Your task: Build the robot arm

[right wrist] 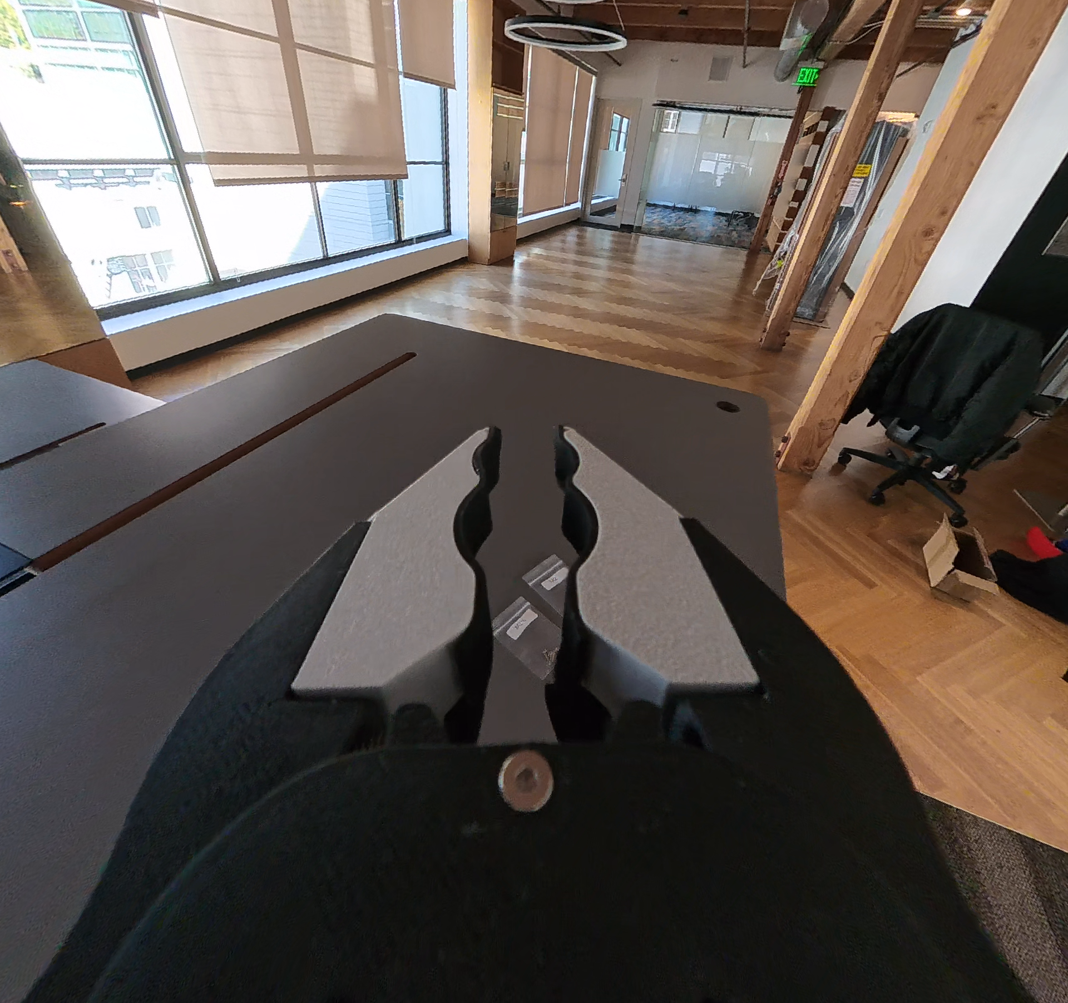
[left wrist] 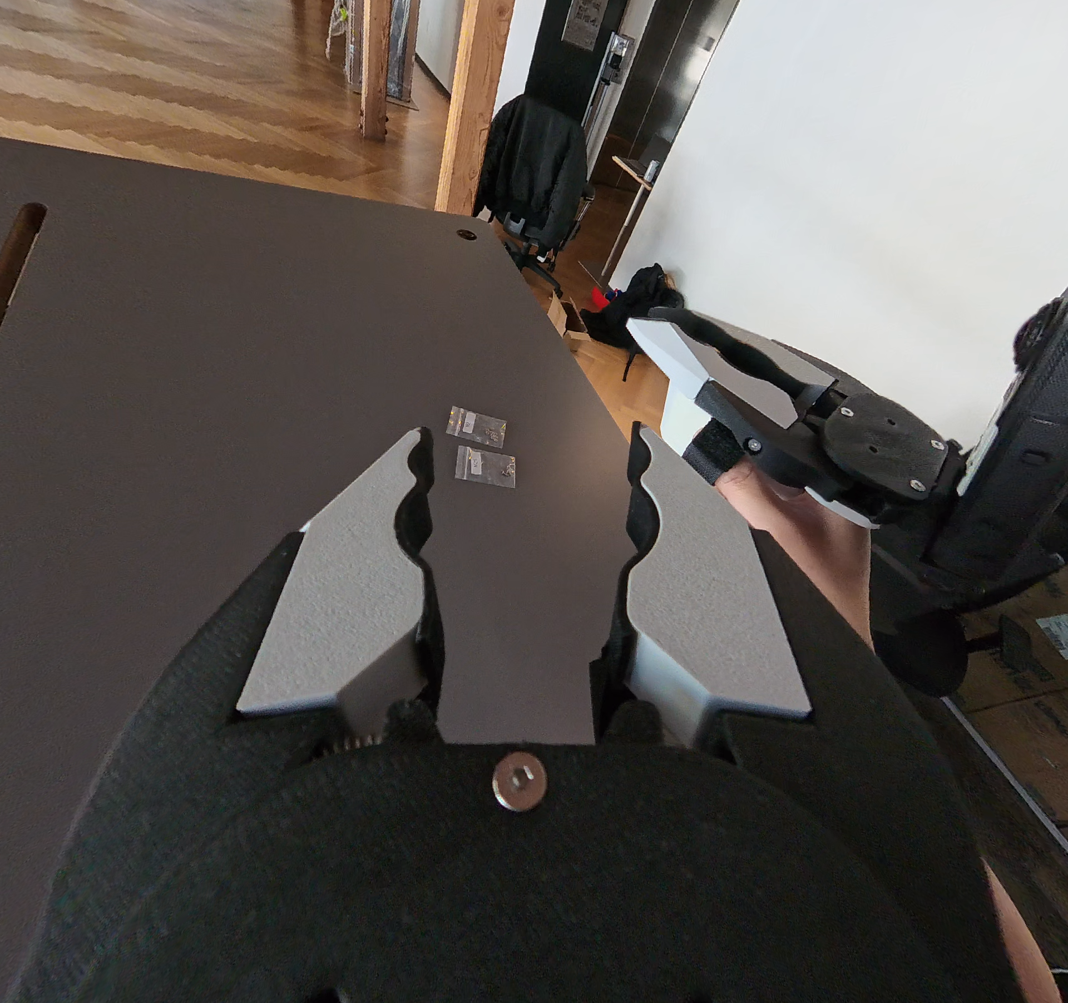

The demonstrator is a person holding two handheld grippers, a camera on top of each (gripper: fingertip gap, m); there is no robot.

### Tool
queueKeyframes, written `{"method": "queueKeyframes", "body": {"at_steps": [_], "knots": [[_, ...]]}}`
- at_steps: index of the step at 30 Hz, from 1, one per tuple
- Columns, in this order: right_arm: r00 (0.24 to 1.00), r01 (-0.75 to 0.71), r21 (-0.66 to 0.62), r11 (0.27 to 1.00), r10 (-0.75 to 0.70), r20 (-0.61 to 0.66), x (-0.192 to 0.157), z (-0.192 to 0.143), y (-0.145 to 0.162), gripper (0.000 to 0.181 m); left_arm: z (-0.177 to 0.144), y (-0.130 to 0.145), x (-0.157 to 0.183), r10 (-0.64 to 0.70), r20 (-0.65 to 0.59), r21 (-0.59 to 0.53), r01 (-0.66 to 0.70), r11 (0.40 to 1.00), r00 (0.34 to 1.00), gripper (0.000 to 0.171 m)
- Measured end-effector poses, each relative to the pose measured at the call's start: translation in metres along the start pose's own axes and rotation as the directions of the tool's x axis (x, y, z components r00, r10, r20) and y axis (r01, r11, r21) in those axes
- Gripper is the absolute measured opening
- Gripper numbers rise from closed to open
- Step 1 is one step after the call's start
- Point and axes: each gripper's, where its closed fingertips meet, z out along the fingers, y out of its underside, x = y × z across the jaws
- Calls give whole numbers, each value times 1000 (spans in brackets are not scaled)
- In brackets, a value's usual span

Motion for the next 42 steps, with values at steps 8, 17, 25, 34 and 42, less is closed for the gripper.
{"method": "queueKeyframes", "body": {"at_steps": [8,17,25,34,42], "knots": [[997,7,9,1000,-7,78,-21,-4,-6,0,6,4,1,33,13,-30,-32,999,999,68],[986,-39,81,996,25,167,-42,-19,-35,0,12,2,16,101,60,-49,-98,994,993,68],[940,-238,96,967,204,272,-23,-34,-52,0,21,4,63,256,131,-73,-248,966,958,78],[931,-288,82,954,259,256,33,-46,-49,0,-9,-26,89,310,346,60,-350,935,886,89],[870,-342,103,934,273,410,45,-49,-45,4,-66,9,81,115,431,36,-145,989,895,86]]}}
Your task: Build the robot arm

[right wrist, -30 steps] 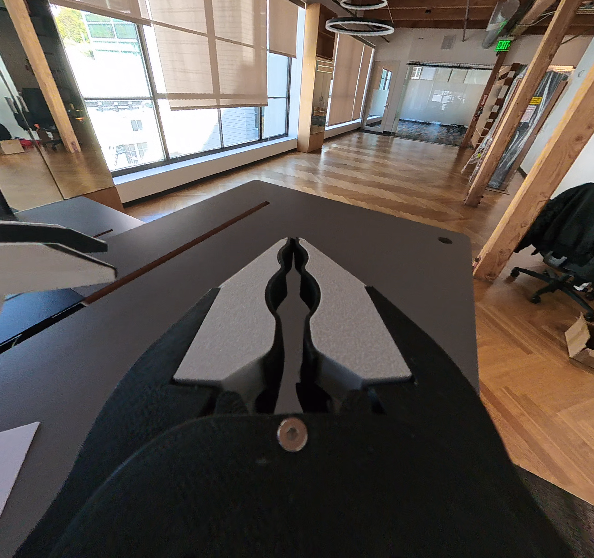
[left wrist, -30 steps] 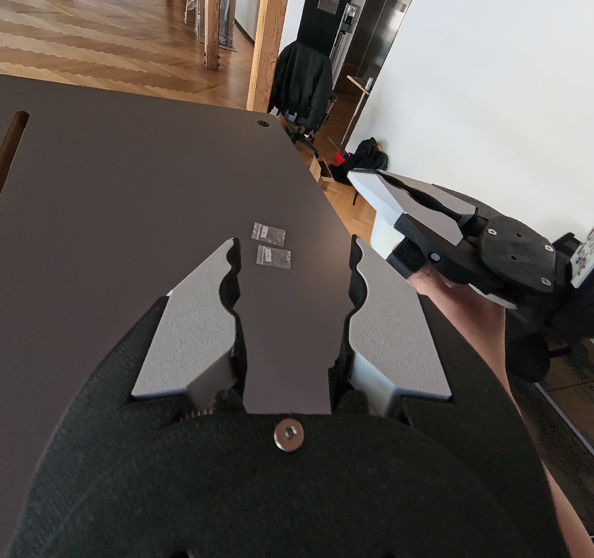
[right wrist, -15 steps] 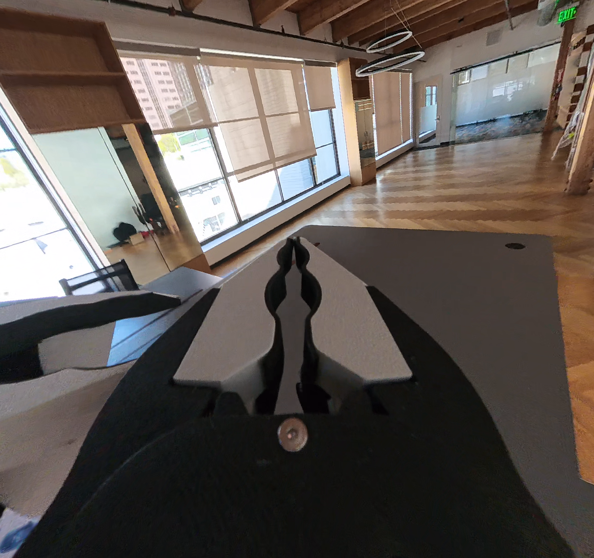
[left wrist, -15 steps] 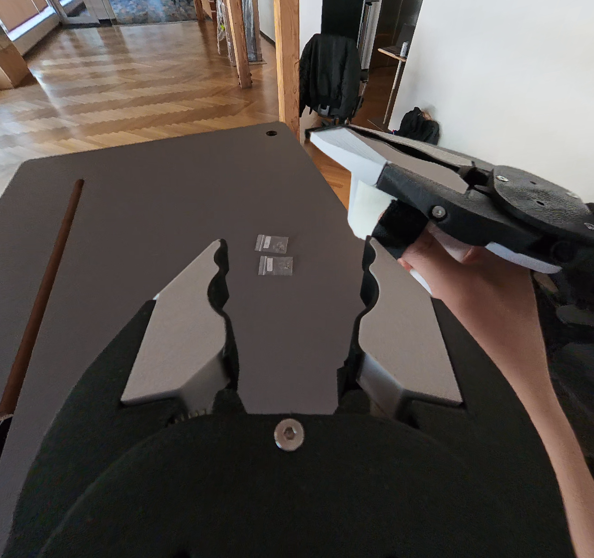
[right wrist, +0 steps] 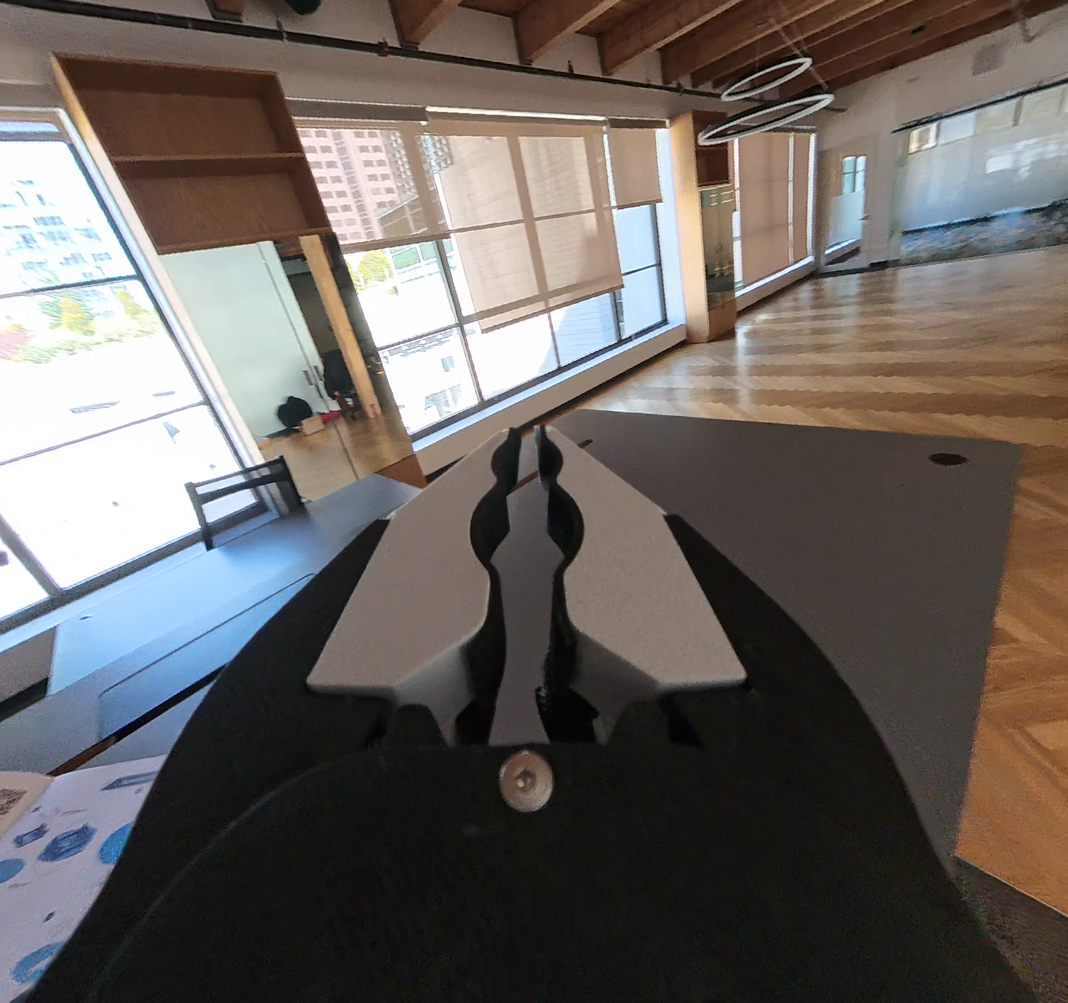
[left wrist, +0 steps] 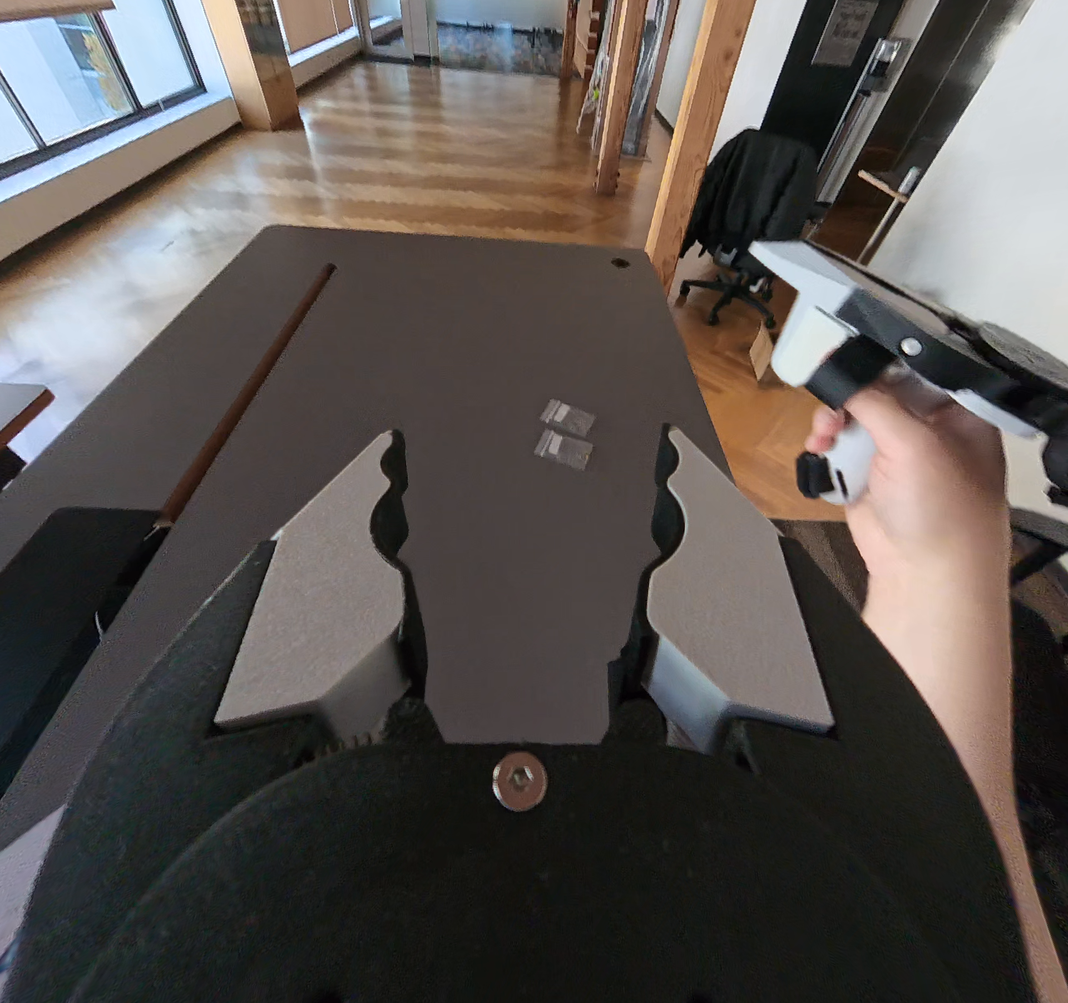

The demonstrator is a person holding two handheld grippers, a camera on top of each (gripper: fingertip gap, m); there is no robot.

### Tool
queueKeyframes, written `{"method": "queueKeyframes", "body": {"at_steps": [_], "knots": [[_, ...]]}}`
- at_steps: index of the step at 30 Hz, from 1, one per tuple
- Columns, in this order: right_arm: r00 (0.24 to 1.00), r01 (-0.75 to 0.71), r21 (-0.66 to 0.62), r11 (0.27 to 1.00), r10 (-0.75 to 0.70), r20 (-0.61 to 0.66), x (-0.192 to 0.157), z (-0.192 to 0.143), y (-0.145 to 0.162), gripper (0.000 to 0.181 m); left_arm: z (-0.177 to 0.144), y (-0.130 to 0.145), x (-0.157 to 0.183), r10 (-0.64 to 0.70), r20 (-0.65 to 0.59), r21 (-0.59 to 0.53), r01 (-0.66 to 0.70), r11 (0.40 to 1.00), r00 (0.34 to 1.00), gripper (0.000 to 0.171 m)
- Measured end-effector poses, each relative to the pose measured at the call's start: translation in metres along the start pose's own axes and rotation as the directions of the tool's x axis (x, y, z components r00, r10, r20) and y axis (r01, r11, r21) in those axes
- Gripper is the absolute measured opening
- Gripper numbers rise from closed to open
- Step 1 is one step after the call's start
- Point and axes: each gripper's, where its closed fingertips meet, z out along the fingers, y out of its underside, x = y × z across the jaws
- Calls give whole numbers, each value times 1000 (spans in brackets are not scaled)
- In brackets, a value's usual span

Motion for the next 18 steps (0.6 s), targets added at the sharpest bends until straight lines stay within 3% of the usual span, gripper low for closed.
{"method": "queueKeyframes", "body": {"at_steps": [5,9,12,14,16,18], "knots": [[984,-151,-29,988,153,87,6,6,18,11,-44,26,34,108,103,-37,-105,994,989,87],[958,-212,24,977,202,204,-16,6,8,17,-126,47,22,160,295,-48,-152,987,942,89],[944,-170,33,985,153,292,-48,4,2,22,-227,63,4,115,439,-7,-124,992,891,89],[917,-172,22,985,152,369,-79,3,-5,24,-302,88,2,52,500,19,-71,997,864,91],[862,-172,20,985,141,488,-121,-2,-21,25,-393,127,-5,34,661,-17,-31,999,749,91],[795,-131,19,991,93,600,-168,-13,-31,24,-486,173,1,61,817,-77,4,997,573,91]]}}
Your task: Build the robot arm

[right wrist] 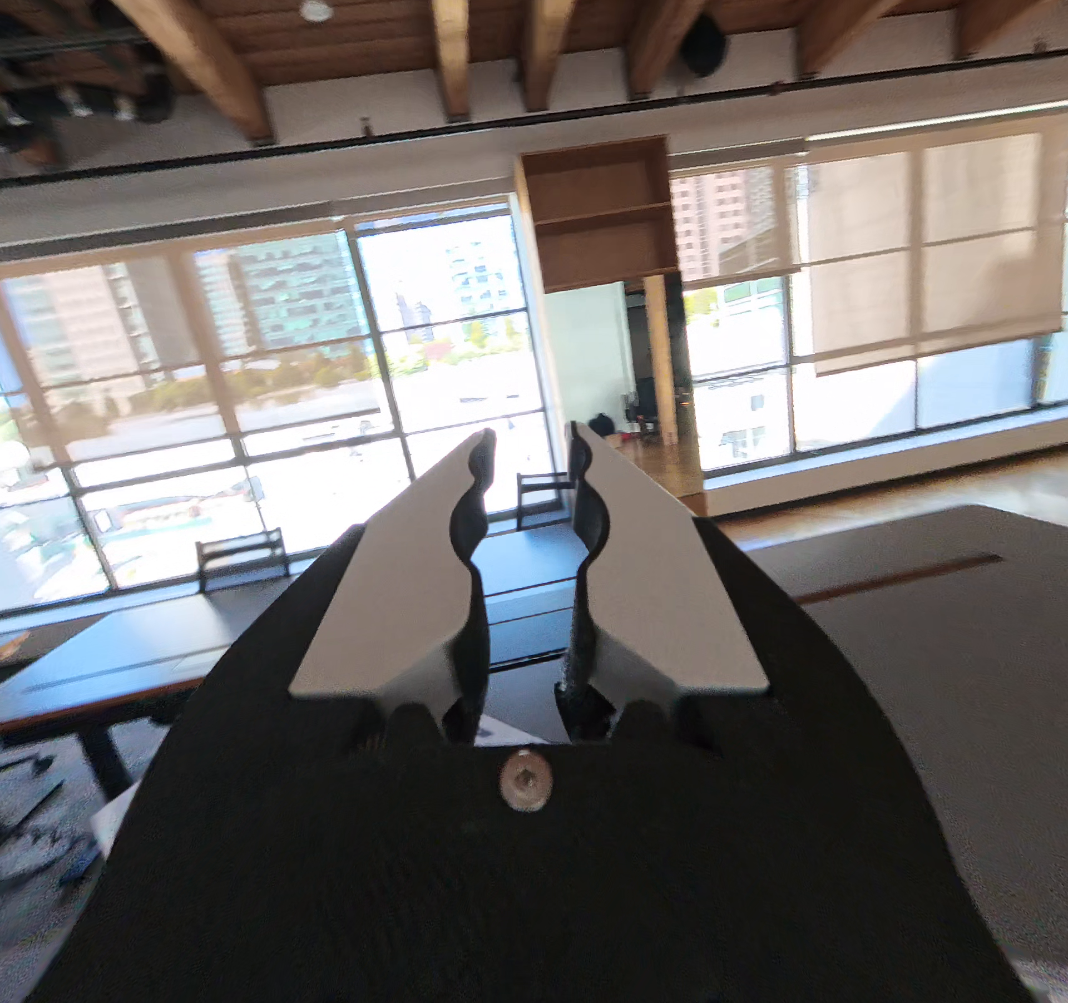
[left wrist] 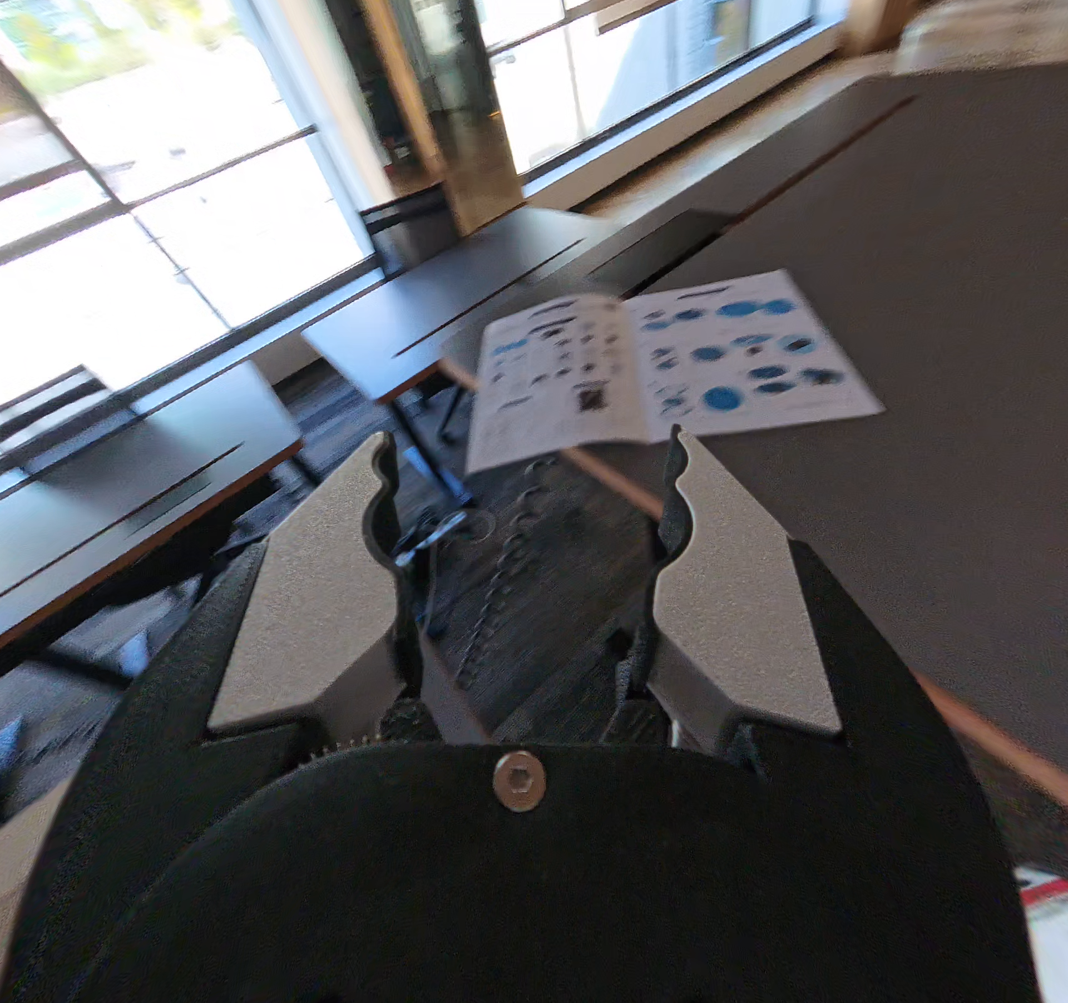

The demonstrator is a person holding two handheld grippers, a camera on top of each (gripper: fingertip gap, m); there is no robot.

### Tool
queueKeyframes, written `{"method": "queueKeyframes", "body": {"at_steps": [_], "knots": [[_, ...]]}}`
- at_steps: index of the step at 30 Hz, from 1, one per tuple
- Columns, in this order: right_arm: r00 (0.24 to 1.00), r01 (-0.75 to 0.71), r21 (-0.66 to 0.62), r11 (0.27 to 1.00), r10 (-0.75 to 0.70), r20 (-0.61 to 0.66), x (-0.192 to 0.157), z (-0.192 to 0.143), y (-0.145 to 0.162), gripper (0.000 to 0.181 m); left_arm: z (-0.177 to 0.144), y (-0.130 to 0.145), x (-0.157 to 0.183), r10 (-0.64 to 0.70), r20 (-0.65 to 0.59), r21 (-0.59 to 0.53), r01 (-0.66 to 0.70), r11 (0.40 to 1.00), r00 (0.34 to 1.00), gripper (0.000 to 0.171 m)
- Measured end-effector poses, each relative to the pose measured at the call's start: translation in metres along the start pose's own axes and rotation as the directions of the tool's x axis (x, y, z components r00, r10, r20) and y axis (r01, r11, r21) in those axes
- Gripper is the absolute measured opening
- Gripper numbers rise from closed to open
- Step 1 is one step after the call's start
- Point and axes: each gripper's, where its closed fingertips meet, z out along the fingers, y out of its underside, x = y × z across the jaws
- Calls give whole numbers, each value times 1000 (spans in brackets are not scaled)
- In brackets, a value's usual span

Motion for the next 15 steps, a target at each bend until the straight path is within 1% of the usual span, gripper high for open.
{"method": "queueKeyframes", "body": {"at_steps": [2,3,5,7,8,10,12,14,15], "knots": [[992,25,-52,998,-18,126,-45,20,10,22,-60,57,-49,-55,175,-70,68,995,983,94],[986,34,-89,995,-19,168,-64,29,19,26,-88,84,-65,-105,242,-93,131,987,964,94],[968,59,-138,989,-23,251,-103,46,33,35,-133,129,-86,-218,332,-77,257,963,918,95],[947,70,-117,991,-29,321,-142,59,34,38,-160,156,-97,-295,361,-35,329,944,885,95],[934,78,-100,992,-37,356,-162,62,34,40,-171,165,-102,-300,371,-32,335,942,879,94],[903,123,-93,988,-73,424,-203,63,37,42,-196,185,-118,-249,431,-54,300,952,867,94],[874,198,-36,980,-160,458,-241,59,38,42,-225,209,-140,-172,524,-107,264,958,834,96],[857,251,50,967,-246,452,-271,53,35,41,-251,231,-155,-157,569,-141,285,948,807,97],[852,249,86,965,-261,454,-285,49,32,41,-263,239,-160,-172,579,-143,308,941,797,97]]}}
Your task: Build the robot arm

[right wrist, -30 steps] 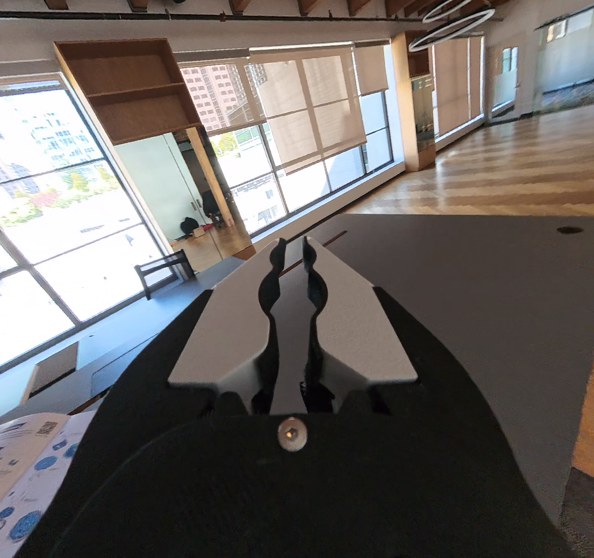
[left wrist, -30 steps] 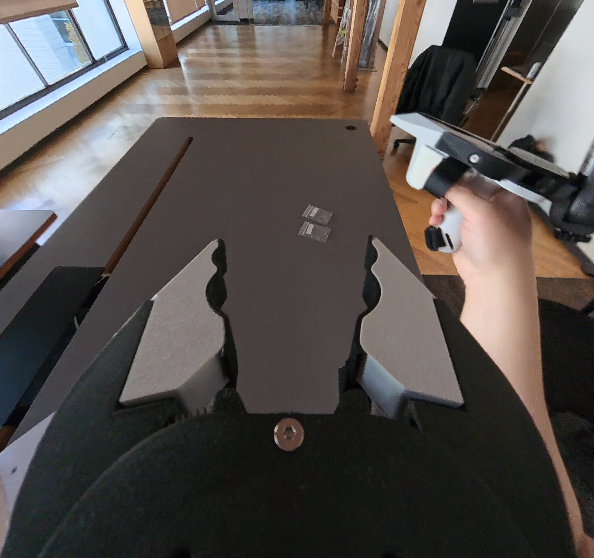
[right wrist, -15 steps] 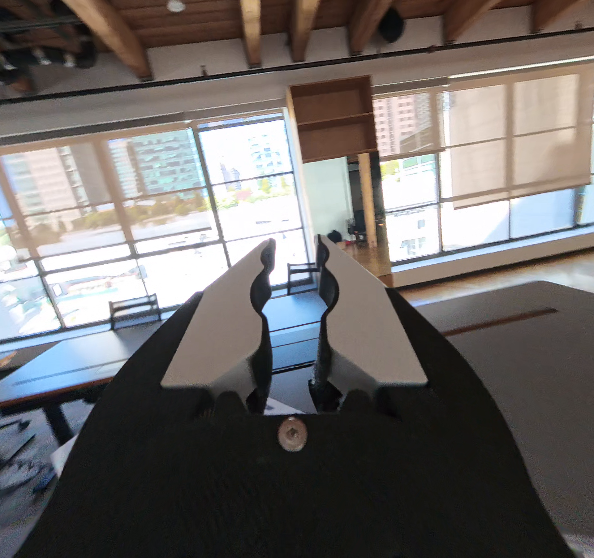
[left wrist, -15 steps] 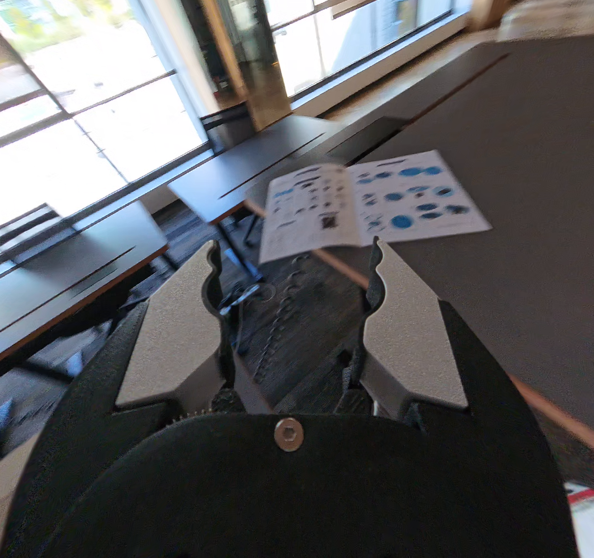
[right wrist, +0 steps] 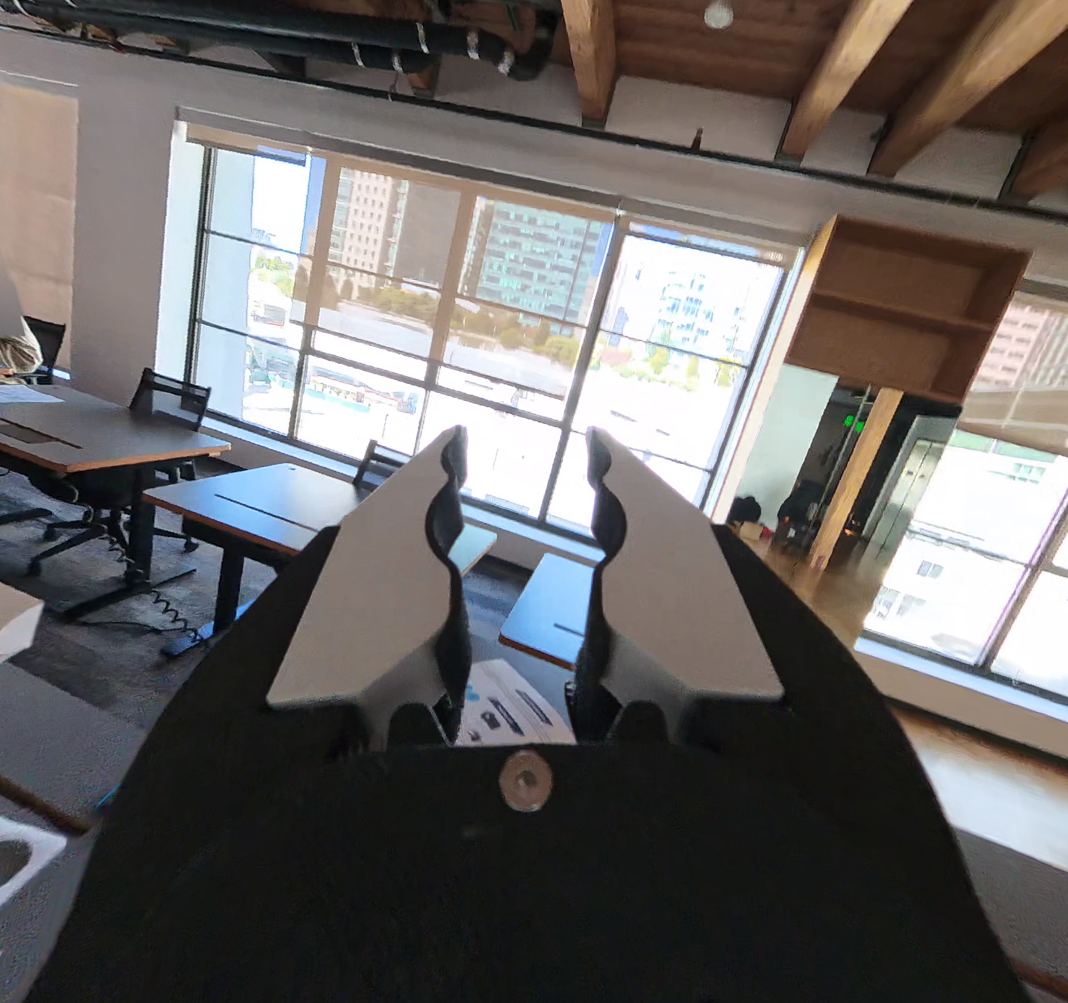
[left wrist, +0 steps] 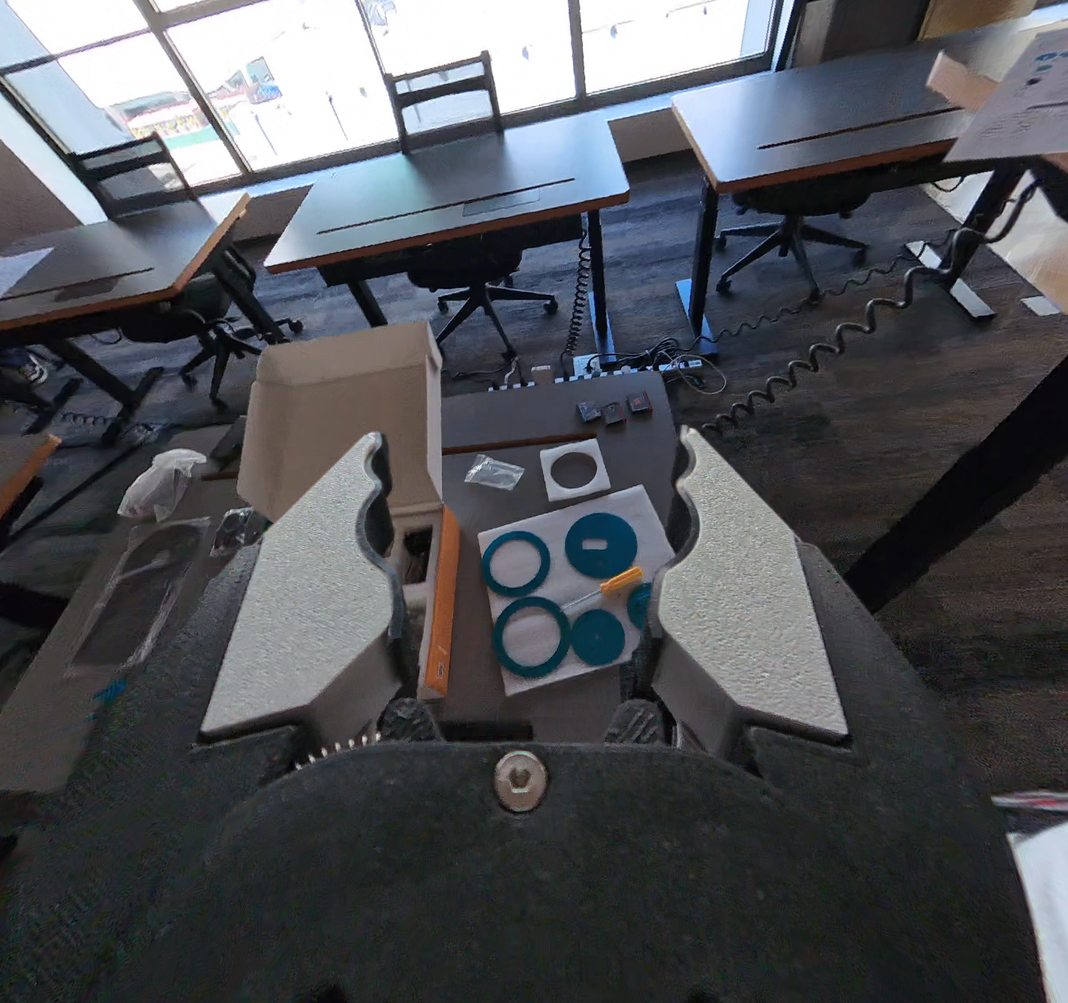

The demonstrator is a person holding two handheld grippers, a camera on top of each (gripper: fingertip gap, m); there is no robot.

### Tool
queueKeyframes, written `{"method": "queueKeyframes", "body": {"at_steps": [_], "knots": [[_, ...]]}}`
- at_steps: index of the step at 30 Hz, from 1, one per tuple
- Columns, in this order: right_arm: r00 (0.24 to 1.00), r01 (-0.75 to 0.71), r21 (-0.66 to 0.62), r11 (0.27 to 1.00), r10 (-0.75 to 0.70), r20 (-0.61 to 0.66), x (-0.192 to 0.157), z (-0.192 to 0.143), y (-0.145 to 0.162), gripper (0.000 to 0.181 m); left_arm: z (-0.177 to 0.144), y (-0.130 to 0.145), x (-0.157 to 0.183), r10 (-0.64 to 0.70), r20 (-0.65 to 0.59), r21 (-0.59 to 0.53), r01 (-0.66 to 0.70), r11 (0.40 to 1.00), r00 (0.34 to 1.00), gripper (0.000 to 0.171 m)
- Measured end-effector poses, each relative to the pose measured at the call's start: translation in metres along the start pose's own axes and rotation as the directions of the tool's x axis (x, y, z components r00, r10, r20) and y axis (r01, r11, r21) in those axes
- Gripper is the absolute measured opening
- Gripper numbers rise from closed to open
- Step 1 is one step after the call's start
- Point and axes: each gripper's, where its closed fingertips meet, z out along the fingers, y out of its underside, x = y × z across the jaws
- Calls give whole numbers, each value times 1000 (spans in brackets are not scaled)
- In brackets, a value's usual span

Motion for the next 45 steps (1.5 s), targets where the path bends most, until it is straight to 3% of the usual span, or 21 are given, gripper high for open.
{"method": "queueKeyframes", "body": {"at_steps": [3,7,10,17,21,24,28,33,35,37,39,41,43,45], "knots": [[999,-5,96,995,1,37,-29,2,-14,28,-24,17,-29,-44,65,-21,45,999,997,96],[994,-72,65,995,66,90,-35,7,-9,29,-70,43,-40,-40,207,-34,48,998,977,94],[972,-185,72,980,172,159,-34,-2,-18,31,-103,63,-9,-118,218,-17,125,992,969,94],[890,-380,213,900,293,349,-37,-57,-73,27,-170,106,79,-271,205,11,275,961,941,91],[898,-367,162,916,303,317,-28,-60,-68,28,-198,95,103,-314,191,10,318,948,930,89],[850,-455,122,882,389,356,-27,-58,-65,29,-212,80,109,-260,189,18,261,965,947,87],[720,-588,48,808,495,487,-44,-63,-73,32,-198,71,101,-196,157,4,198,980,968,87],[668,-675,94,732,551,501,-68,-72,-91,27,-121,92,104,-43,19,-3,43,999,999,90],[674,-648,61,759,534,511,-99,-84,-95,27,-82,116,102,32,-13,29,-32,999,999,93],[739,-527,4,850,456,496,-139,-103,-83,32,-48,151,98,72,-52,61,-69,996,996,93],[810,-416,-52,908,396,432,-178,-138,-53,35,-25,190,99,75,-136,115,-59,992,988,93],[820,-411,-27,911,382,425,-221,-197,-33,22,-19,223,104,93,-226,211,-44,976,970,88],[790,-463,54,885,384,479,-271,-264,-32,0,-23,261,112,101,-331,221,-27,975,938,90],[726,-532,23,847,441,528,-322,-322,-26,0,-43,292,118,58,-479,193,41,980,876,93]]}}
